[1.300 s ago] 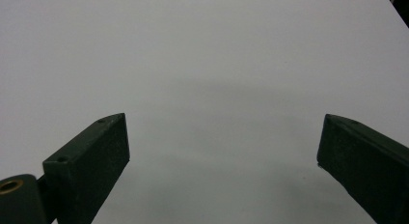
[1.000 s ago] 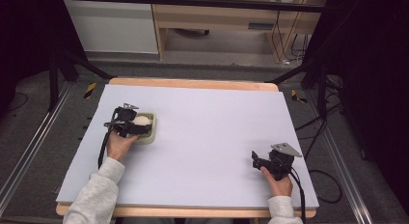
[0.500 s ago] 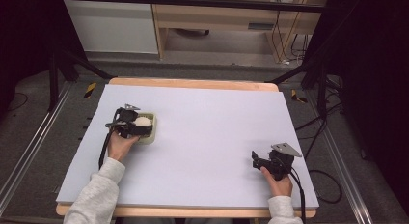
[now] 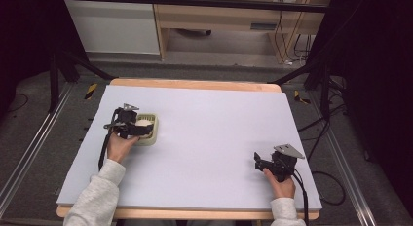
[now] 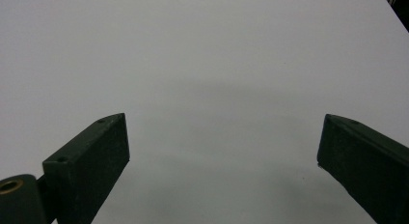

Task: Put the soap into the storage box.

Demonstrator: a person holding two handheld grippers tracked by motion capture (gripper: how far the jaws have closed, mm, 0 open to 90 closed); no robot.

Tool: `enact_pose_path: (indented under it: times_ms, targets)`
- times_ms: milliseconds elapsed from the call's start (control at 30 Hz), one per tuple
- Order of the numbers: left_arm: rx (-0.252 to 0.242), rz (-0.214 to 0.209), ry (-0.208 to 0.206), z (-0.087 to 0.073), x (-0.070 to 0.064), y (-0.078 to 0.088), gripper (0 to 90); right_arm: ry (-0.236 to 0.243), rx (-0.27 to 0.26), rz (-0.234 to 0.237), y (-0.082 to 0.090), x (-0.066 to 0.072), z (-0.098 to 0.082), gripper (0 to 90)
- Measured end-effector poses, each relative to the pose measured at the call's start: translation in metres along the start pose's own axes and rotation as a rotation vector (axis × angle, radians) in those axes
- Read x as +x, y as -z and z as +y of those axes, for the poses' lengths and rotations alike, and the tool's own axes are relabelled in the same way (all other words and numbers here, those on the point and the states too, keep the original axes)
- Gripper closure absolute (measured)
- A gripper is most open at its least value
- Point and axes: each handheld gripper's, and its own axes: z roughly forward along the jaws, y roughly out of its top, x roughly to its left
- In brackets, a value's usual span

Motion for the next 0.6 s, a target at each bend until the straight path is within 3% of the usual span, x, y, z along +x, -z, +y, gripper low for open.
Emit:
enact_pose_path:
  times_ms: [367,600]
  targets:
    - [-0.053,-0.012,-0.019,-0.001,-0.012,0.021,21.1,0.000,0.001,-0.002,0.000,0.000,0.000,4.7]
    - [-0.093,-0.011,-0.014,-0.018,-0.014,0.042,21.0,0.001,-0.002,-0.004,0.000,0.001,0.000,4.6]
